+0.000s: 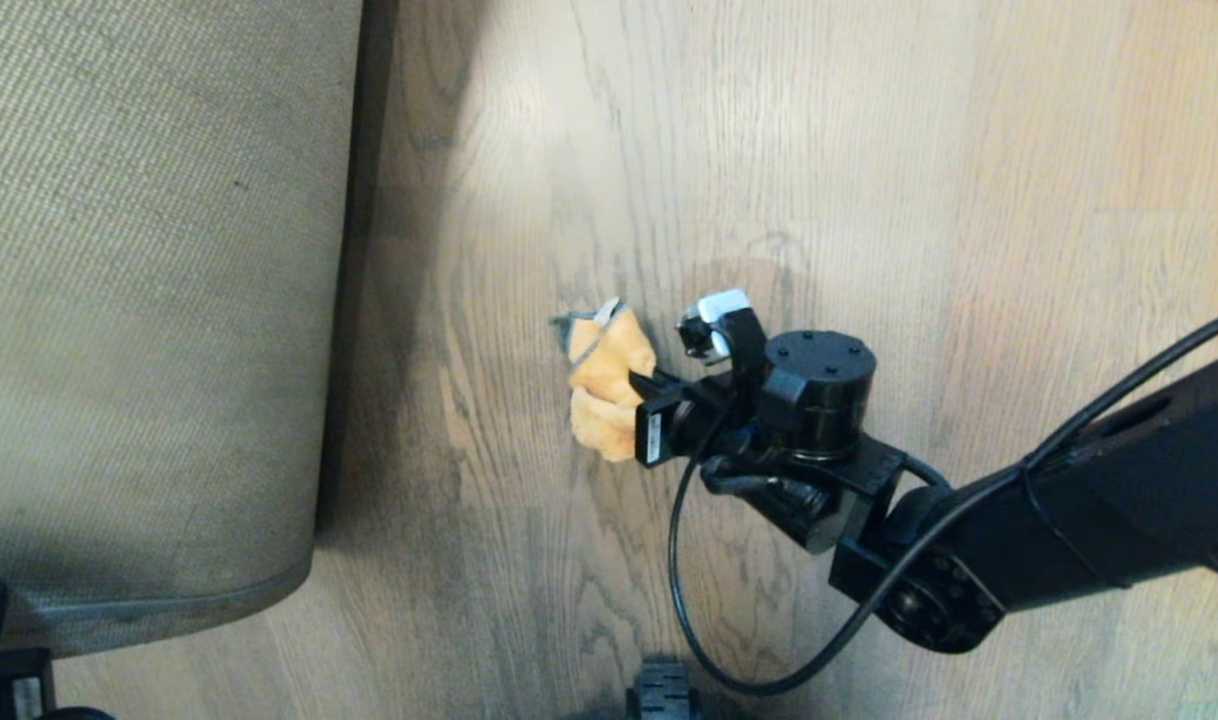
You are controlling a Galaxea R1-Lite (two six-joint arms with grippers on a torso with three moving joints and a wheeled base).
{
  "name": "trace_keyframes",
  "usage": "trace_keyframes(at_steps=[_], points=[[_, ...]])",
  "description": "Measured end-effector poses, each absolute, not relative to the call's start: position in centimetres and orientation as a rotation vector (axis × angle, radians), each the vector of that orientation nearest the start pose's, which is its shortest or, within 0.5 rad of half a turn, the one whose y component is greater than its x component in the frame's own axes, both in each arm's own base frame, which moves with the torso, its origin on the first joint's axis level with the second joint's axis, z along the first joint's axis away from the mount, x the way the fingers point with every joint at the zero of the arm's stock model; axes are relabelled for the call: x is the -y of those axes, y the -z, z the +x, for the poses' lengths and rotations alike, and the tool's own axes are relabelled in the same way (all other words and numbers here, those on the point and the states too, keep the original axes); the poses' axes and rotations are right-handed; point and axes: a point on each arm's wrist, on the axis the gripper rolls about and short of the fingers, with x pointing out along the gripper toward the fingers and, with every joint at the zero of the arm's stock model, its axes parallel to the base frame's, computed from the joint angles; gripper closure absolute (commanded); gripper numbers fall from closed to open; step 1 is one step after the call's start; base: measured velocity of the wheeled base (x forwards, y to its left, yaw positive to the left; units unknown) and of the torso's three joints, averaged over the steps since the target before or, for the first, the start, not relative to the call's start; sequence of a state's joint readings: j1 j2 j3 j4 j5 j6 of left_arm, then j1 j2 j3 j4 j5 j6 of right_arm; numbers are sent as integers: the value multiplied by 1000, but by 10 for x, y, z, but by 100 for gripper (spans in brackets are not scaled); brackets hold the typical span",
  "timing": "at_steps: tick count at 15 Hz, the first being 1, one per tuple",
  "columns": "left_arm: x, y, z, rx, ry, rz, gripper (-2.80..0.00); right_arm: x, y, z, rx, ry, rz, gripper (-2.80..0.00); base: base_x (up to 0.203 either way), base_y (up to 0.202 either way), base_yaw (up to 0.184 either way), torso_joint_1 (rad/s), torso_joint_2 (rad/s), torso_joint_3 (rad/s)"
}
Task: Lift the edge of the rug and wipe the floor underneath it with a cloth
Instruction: Wipe the floor under the carpet with a rag
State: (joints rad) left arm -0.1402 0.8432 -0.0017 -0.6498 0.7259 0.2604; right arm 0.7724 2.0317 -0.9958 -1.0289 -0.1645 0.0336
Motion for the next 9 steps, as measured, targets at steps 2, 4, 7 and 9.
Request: trace_keyframes(at_steps=[2, 4, 7, 9], points=[[-5, -126, 70, -253, -561, 334, 0, -247, -165, 296, 5, -541, 39, 0, 0, 0, 0, 0, 0, 0], [-6, -126, 70, -253, -563, 334, 0, -224, -174, 310, 26, -474, 47, 0, 0, 0, 0, 0, 0, 0], [-6, -126, 70, -254, -567, 334, 0, -200, -184, 318, 52, -414, 55, 0, 0, 0, 0, 0, 0, 0], [-6, -126, 70, -255, -571, 333, 0, -196, -187, 316, 58, -407, 57, 0, 0, 0, 0, 0, 0, 0]])
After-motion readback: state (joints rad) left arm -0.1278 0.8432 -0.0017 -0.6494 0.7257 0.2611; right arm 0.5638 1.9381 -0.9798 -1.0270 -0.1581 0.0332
